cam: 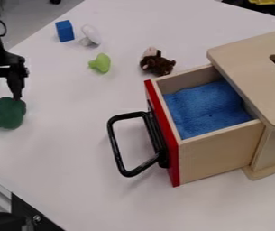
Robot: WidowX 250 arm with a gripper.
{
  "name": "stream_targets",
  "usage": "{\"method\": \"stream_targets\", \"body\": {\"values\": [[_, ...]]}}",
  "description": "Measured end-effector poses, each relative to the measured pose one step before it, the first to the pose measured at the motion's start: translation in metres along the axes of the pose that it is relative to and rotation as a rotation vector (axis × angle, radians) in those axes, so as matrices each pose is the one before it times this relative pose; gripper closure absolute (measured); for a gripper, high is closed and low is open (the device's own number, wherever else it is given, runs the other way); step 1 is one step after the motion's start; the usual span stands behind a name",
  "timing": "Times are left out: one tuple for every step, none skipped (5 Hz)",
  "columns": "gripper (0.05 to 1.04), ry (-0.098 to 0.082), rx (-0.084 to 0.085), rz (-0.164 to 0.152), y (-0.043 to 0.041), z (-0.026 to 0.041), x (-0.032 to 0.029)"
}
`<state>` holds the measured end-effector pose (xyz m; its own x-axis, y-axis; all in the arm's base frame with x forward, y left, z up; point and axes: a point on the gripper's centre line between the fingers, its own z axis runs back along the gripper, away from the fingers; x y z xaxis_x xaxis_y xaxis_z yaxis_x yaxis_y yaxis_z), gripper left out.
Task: Move the green thing to in the drawer
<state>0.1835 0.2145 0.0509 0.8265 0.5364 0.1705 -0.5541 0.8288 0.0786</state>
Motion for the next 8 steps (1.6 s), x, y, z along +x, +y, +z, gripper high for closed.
{"method": "stream_targets", "body": {"values": [[0.084, 0.0196, -0.0038, -0.0262, -0.00171, -0.0051, -0.00672], [0.084, 0.0261, -0.0151, -0.019, -0.00403, -0.00975, -0.00861], [0.084, 0.0332, -0.011, -0.0163, -0.00447, -0.01515, -0.0038], [0.118, 0.0184, 0.005, -0.0092, -0.00164, -0.0093, -0.00081], [0.395, -0.0192, 0.006, 0.0232, 0.00011, -0.00189, 0.0018], [0.656, -0.0024, 0.0034, 0.0101, 0.00054, 0.00039, 0.00033], [0.683, -0.0109, -0.0139, 0.0197, -0.00196, 0.0054, 0.00035], [0.684, -0.053, -0.0321, -0.0073, -0.00567, 0.01906, 0.00304]]}}
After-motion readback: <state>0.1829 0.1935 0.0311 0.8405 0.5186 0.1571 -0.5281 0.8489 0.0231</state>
